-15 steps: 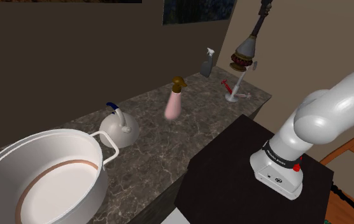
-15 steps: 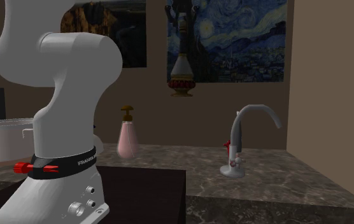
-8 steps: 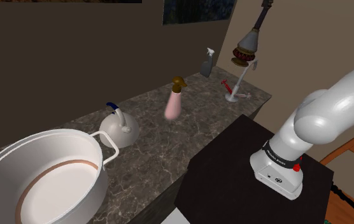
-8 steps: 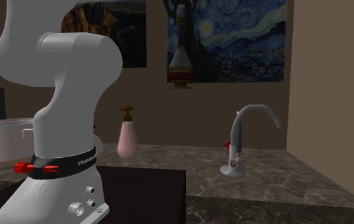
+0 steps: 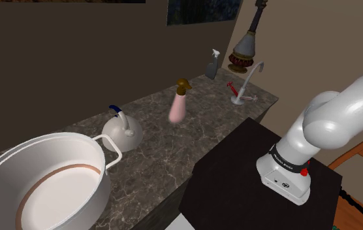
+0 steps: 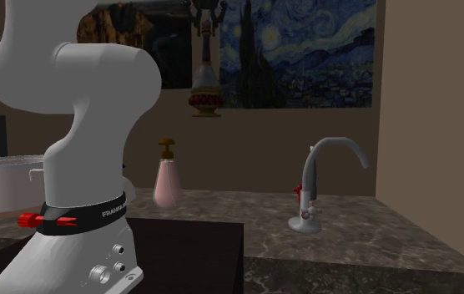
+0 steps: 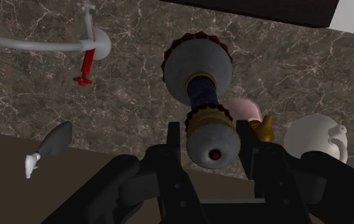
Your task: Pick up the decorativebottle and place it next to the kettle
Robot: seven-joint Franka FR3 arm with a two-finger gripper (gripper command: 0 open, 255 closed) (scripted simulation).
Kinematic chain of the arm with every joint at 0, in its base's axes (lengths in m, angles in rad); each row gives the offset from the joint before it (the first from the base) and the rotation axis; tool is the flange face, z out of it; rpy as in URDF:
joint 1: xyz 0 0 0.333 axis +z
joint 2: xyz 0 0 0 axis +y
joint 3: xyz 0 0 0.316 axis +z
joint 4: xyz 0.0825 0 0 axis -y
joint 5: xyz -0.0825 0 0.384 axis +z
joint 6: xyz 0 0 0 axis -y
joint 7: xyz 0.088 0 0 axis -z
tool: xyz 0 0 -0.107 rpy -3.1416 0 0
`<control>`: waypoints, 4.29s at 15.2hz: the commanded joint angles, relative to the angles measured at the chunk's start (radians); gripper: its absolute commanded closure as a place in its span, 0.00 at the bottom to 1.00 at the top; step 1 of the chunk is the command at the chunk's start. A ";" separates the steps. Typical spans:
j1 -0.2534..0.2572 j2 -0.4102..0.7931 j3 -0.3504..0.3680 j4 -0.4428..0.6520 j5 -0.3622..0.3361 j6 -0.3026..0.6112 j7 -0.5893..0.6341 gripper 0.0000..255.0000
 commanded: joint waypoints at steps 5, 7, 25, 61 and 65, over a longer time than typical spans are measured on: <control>0.047 -0.005 0.107 -0.008 0.040 -0.009 0.159 1.00; 0.062 0.003 0.141 -0.003 0.055 -0.010 0.210 1.00; 0.221 0.263 0.420 0.272 0.130 -0.035 0.659 1.00; 0.359 0.468 0.535 0.168 0.096 0.268 0.910 1.00; 0.356 0.458 0.534 0.101 0.099 0.326 0.909 1.00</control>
